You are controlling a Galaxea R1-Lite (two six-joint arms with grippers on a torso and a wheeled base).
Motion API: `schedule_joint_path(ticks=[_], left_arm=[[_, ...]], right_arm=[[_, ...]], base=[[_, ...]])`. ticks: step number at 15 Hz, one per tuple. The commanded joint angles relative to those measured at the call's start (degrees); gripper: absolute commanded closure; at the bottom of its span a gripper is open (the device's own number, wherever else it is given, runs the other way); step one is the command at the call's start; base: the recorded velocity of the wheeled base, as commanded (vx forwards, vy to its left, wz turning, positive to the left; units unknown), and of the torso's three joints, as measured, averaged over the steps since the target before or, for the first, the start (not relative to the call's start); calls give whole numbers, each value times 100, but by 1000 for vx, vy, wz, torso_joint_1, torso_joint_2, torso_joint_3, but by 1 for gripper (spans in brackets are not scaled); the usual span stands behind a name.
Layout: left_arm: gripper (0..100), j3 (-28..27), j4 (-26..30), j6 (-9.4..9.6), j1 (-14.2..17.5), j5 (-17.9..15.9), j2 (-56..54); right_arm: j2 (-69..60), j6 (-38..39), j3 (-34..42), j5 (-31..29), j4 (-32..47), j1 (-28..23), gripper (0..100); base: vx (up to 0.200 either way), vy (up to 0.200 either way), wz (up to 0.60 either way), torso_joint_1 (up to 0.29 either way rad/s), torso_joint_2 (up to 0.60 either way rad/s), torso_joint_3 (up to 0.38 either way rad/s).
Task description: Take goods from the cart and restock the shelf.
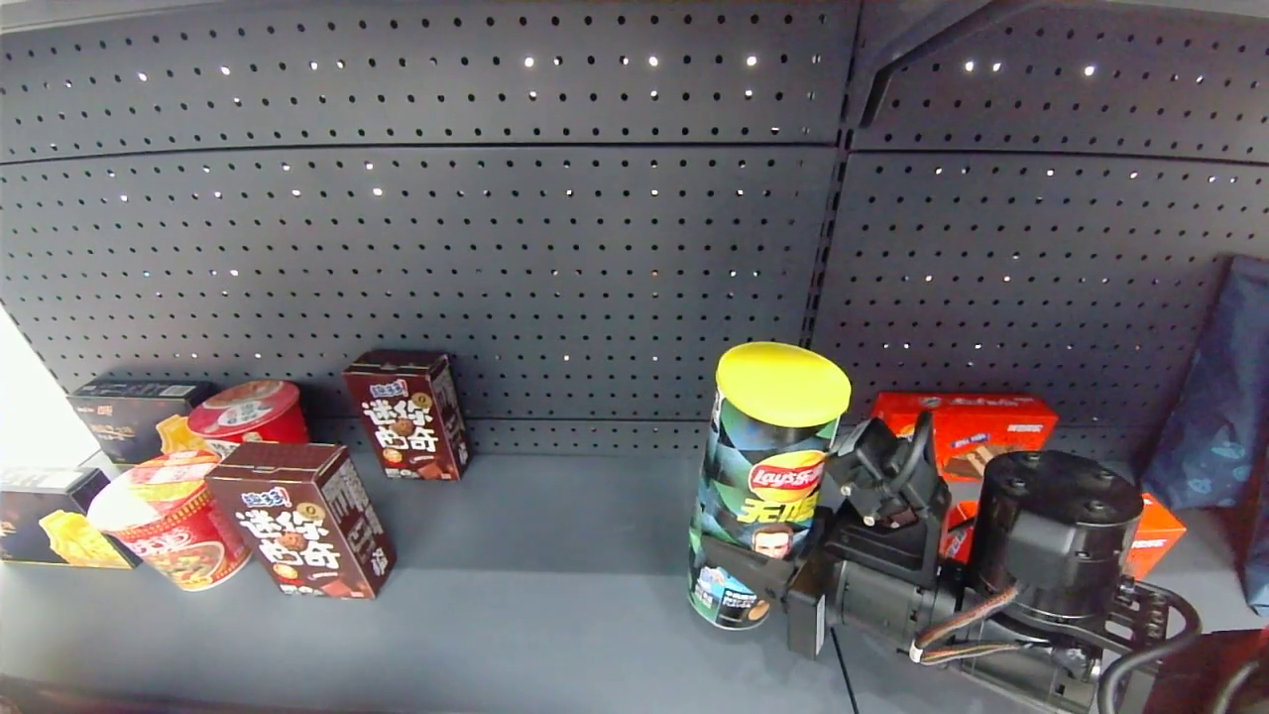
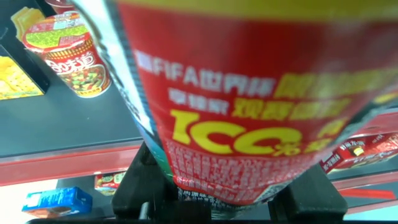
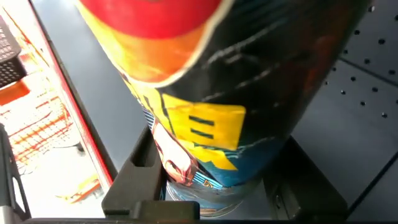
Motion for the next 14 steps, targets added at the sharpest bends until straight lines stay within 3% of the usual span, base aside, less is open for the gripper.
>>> schedule_joint_path(ticks=[1, 14], left_arm=[[100, 78, -1, -4, 7, 5, 0], [100, 174, -1, -22, 7, 5, -87]], right_arm=[[31, 2, 32, -34, -2, 110, 100], [717, 55, 190, -192, -81, 269, 100]], base=[[0, 0, 0, 0, 0, 0], [0, 0, 0, 0, 0, 0]])
